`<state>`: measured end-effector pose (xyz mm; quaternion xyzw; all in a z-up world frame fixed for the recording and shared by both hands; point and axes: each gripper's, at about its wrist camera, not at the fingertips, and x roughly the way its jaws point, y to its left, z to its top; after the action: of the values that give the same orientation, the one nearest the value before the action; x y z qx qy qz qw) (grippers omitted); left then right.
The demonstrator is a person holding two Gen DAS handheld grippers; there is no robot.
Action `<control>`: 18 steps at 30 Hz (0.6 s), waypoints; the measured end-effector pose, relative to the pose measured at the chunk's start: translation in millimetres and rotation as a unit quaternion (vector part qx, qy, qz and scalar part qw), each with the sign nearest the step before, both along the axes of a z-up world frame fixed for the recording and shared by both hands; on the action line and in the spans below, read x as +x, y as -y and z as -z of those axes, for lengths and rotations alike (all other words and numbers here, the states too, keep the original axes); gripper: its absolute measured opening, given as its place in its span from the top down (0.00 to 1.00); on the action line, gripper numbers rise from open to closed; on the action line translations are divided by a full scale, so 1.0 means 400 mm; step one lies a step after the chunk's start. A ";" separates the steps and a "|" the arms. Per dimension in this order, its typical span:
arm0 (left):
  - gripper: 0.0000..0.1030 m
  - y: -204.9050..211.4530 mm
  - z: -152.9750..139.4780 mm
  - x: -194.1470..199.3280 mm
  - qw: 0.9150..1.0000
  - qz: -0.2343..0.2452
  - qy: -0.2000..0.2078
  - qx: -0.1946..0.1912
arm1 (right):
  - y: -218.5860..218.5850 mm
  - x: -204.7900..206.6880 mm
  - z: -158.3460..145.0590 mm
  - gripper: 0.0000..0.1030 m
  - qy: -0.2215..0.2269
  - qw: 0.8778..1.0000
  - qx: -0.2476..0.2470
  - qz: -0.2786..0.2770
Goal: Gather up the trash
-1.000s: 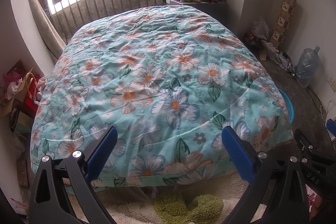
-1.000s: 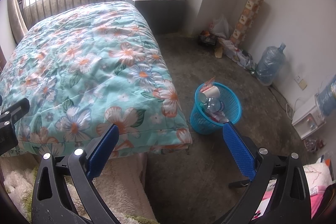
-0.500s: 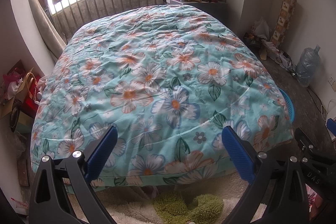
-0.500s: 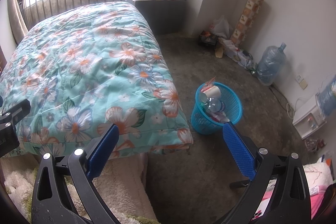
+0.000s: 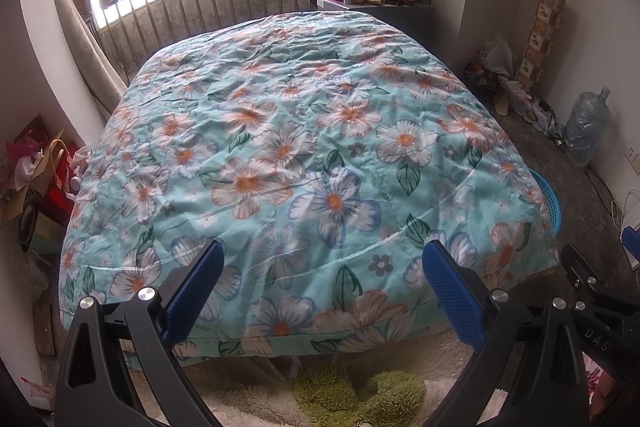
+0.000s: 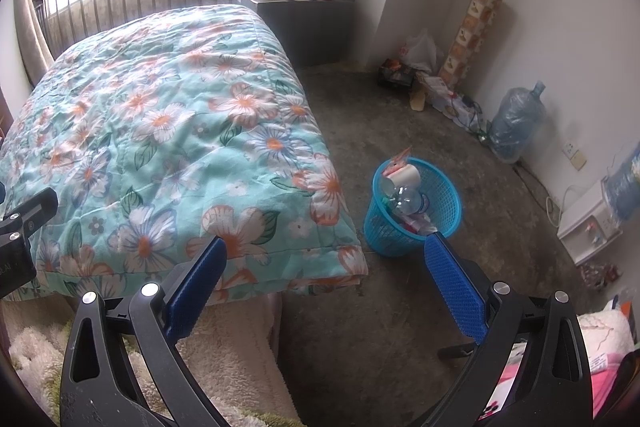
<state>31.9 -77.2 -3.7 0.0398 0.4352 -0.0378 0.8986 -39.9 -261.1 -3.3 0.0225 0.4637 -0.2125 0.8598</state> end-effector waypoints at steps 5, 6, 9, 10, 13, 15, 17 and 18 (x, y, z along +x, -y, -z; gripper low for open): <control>0.05 -0.001 -0.002 0.000 1.000 -0.002 0.001 -0.001 | -0.002 0.001 -0.001 0.08 0.001 1.000 0.000 0.001; 0.05 -0.001 -0.002 0.000 1.000 -0.002 0.001 0.000 | -0.003 0.005 -0.002 0.08 0.000 1.000 0.000 0.000; 0.05 -0.002 -0.002 0.001 1.000 -0.002 0.000 0.000 | -0.004 0.003 -0.001 0.08 0.000 1.000 0.000 0.001; 0.05 -0.003 -0.003 0.001 1.000 -0.002 0.000 0.000 | -0.004 0.002 -0.001 0.08 0.001 1.000 0.000 0.001; 0.05 -0.003 -0.002 0.002 1.000 -0.002 0.000 -0.001 | -0.007 0.010 -0.002 0.08 0.000 1.000 0.000 0.000; 0.05 -0.003 -0.001 0.002 1.000 -0.002 0.000 -0.001 | -0.009 0.011 -0.003 0.08 0.000 1.000 0.001 0.000; 0.05 -0.004 -0.001 0.001 1.000 -0.001 0.001 0.000 | -0.009 0.009 -0.002 0.08 0.001 1.000 0.000 0.001; 0.05 -0.005 -0.001 0.001 1.000 -0.002 0.000 0.000 | -0.009 0.008 -0.001 0.08 0.001 1.000 0.001 0.001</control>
<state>32.4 -75.2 -3.1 0.0388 0.4348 -0.0365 0.8989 -36.5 -257.6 -2.7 0.0234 0.4631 -0.2127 0.8601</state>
